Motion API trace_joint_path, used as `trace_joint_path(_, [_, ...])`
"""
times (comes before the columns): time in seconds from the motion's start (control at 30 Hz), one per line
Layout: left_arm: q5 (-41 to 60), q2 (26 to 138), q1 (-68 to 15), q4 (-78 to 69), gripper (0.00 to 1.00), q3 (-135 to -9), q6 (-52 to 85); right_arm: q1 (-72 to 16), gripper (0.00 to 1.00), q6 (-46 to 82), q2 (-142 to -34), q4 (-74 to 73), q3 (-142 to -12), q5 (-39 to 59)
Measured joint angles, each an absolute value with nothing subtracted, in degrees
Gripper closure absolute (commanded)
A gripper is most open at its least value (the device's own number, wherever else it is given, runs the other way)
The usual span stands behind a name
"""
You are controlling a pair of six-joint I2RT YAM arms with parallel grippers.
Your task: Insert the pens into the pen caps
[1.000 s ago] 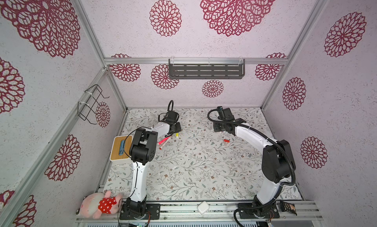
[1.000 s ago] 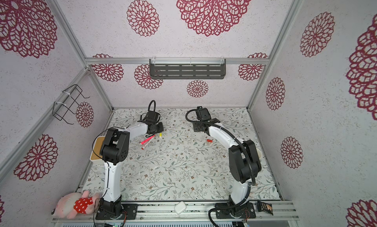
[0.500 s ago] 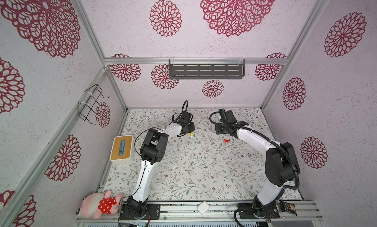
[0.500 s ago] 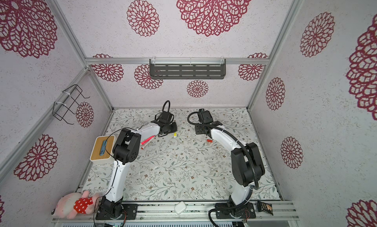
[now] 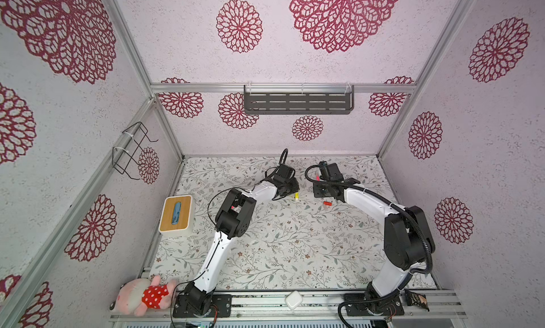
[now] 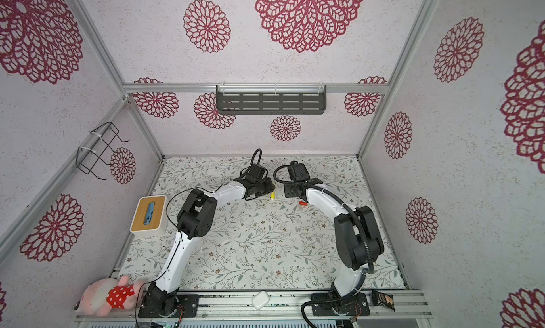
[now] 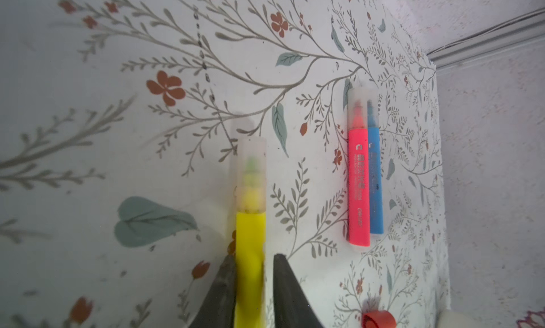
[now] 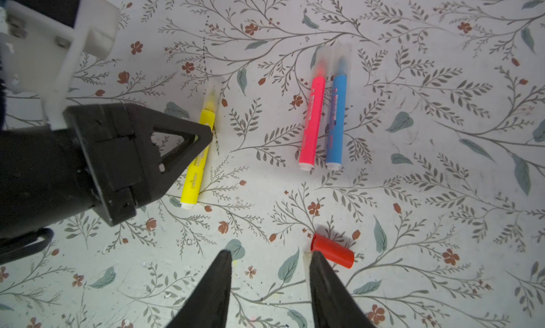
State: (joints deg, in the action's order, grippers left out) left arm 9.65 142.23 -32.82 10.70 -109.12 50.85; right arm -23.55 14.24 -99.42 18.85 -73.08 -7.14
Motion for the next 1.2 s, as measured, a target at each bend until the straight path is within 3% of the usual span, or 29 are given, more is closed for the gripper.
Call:
trace_joint_path(0.1, [10.5,141.73,-32.69,8.08,0.56,-107.53,51.64,-23.53,0.53,14.74,-99.42,18.41,-72.58,-6.61])
trace_joint_path(0.33, [11.33,133.95,-32.16,4.58,0.55,-95.92,52.6,-23.53,0.52,15.2,-100.95,18.26,-74.04,-4.21])
trace_joint_path(0.8, [9.61,101.43,-24.25,-1.61,0.54,-68.47,50.61,-26.57,0.54,13.58,-115.46,21.06,-86.74,-1.13])
trace_joint_path(1.2, [4.34,84.23,-22.92,2.57,0.54,-54.04,46.44,-29.36,0.59,10.5,-123.48,26.09,-96.29,-0.93])
